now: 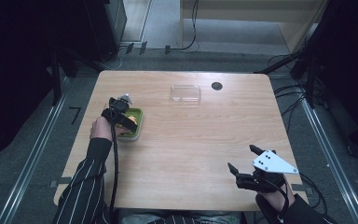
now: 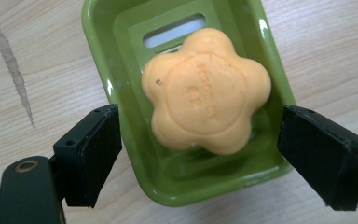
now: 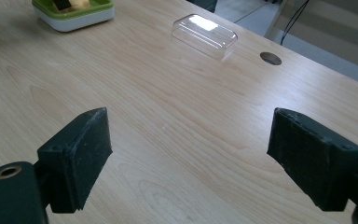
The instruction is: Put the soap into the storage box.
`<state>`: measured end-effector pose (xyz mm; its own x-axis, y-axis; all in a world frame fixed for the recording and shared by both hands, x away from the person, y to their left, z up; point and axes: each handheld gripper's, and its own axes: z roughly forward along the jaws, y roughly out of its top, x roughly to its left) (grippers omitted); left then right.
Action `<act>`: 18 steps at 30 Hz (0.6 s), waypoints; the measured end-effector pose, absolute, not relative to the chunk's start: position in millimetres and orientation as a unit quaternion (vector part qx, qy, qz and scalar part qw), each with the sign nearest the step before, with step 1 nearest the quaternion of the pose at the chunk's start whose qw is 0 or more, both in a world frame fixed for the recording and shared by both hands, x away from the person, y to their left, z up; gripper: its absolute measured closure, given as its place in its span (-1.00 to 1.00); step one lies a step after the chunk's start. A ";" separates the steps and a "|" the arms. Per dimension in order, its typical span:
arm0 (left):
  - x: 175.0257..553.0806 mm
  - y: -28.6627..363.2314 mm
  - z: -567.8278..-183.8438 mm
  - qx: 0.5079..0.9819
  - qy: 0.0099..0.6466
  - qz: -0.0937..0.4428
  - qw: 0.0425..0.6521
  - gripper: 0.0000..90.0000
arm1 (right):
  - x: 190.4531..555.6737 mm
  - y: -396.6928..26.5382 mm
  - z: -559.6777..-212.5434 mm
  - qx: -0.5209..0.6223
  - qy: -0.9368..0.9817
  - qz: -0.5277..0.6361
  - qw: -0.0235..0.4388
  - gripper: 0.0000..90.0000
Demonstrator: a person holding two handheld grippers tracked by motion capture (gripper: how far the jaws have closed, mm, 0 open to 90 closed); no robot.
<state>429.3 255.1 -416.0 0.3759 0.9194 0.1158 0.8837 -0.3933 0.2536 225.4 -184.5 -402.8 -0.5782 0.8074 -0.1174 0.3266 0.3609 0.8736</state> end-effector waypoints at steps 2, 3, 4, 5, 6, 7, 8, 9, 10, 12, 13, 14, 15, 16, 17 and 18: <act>427.5 255.6 -413.3 0.827 0.543 0.120 0.074 -0.69 | 225.4 -184.4 -402.8 0.365 0.776 0.431 0.279 -0.70; 426.7 255.5 -412.6 0.827 0.545 0.122 0.074 -0.70 | 225.5 -184.3 -402.8 0.364 0.777 0.431 0.279 -0.70; 425.6 255.6 -411.2 0.828 0.543 0.118 0.071 -0.72 | 225.5 -184.3 -402.8 0.364 0.777 0.431 0.279 -0.70; 424.5 255.5 -410.2 0.829 0.543 0.116 0.072 -0.74 | 225.5 -184.4 -402.8 0.364 0.777 0.432 0.279 -0.70; 423.5 255.2 -409.5 0.829 0.543 0.114 0.073 -0.75 | 225.6 -184.5 -402.8 0.364 0.777 0.432 0.279 -0.70; 422.9 255.1 -409.0 0.830 0.542 0.112 0.072 -0.79 | 225.6 -184.4 -402.8 0.364 0.777 0.432 0.279 -0.70; 421.4 254.6 -408.0 0.831 0.541 0.108 0.071 -0.82 | 225.5 -184.3 -402.8 0.364 0.777 0.432 0.279 -0.70; 420.4 254.4 -407.6 0.831 0.541 0.109 0.072 -0.83 | 225.5 -184.0 -402.8 0.364 0.777 0.431 0.279 -0.70; 419.2 254.4 -407.0 0.831 0.541 0.108 0.071 -0.83 | 225.5 -184.0 -402.8 0.364 0.777 0.432 0.279 -0.70; 417.0 254.8 -406.3 0.831 0.542 0.109 0.070 -0.88 | 225.3 -184.2 -402.7 0.364 0.777 0.431 0.280 -0.70; 415.6 255.3 -405.9 0.831 0.542 0.108 0.069 -0.92 | 225.3 -184.2 -402.7 0.365 0.776 0.431 0.280 -0.70; 414.3 255.9 -405.9 0.831 0.542 0.107 0.068 -0.92 | 225.3 -184.3 -402.7 0.365 0.776 0.431 0.280 -0.70; 412.8 256.1 -406.2 0.830 0.543 0.107 0.068 -0.92 | 225.3 -184.3 -402.7 0.365 0.776 0.431 0.280 -0.70; 411.5 257.0 -405.9 0.831 0.542 0.106 0.065 -0.92 | 225.3 -184.2 -402.7 0.365 0.777 0.431 0.280 -0.70; 409.9 257.5 -406.4 0.829 0.544 0.107 0.066 -0.92 | 225.3 -184.2 -402.7 0.365 0.776 0.431 0.280 -0.70; 407.9 258.1 -406.5 0.829 0.545 0.106 0.064 -0.94 | 225.3 -184.2 -402.7 0.365 0.776 0.431 0.280 -0.70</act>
